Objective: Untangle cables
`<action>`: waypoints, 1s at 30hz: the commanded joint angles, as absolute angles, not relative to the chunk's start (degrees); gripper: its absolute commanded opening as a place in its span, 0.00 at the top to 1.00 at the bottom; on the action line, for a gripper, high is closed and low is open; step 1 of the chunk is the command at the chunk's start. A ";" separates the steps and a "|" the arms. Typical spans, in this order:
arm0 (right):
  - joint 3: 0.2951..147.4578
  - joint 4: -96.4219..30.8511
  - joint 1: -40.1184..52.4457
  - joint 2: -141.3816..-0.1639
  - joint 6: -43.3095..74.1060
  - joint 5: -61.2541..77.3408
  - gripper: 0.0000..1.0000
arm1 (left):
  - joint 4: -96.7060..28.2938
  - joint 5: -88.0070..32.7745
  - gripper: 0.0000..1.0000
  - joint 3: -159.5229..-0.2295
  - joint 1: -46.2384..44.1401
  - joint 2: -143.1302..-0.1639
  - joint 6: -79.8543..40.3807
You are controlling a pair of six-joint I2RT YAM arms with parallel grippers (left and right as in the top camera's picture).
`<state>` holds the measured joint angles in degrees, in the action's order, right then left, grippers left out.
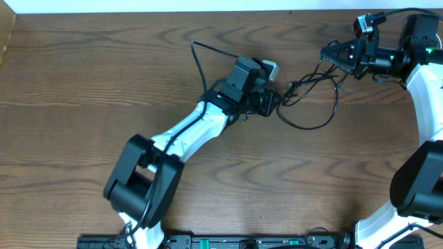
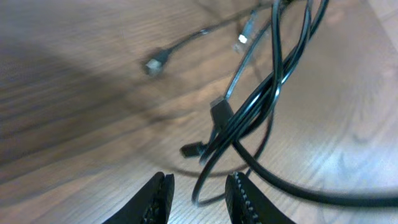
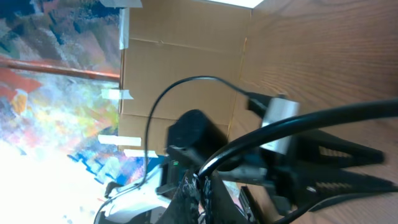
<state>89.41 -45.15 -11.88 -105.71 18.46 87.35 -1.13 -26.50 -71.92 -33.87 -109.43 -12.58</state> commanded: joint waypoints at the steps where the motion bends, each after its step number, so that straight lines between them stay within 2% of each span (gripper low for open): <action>1: 89.93 -45.17 -11.70 -105.62 17.78 89.52 0.99 | 2.52 -34.17 0.66 -72.34 -34.11 -113.14 -11.22; 6: 89.93 -45.21 -11.68 -105.62 17.08 89.52 0.99 | 9.37 -33.06 0.61 -72.34 -34.11 -117.14 -11.64; 13: 89.93 -45.19 -11.70 -105.62 16.64 89.49 0.99 | 18.41 -32.80 0.60 -72.34 -34.65 -122.67 -17.08; 14: 89.93 -45.19 -11.70 -105.62 16.62 89.47 0.99 | 18.92 -32.56 0.65 -72.34 -34.76 -123.20 -17.23; 16: 89.93 -45.19 -11.70 -105.62 16.62 88.64 0.99 | 18.46 -30.44 0.88 -72.34 -34.85 -123.52 -17.23; 17: 89.93 -45.19 -11.70 -105.62 16.64 88.03 0.99 | 17.80 -28.67 0.92 -72.34 -34.79 -123.52 -17.28; 19: 89.93 -45.19 -11.73 -105.62 16.64 85.56 0.99 | 15.99 -25.87 0.92 -72.34 -34.28 -122.98 -17.26; 24: 89.93 -47.44 -12.62 -105.62 16.69 68.95 0.99 | 4.95 -20.27 0.92 -72.34 -31.38 -117.58 -17.26; 30: 89.93 -53.47 -15.44 -105.62 22.17 36.14 0.99 | -13.43 -17.04 0.93 -72.34 -27.24 -103.74 -13.21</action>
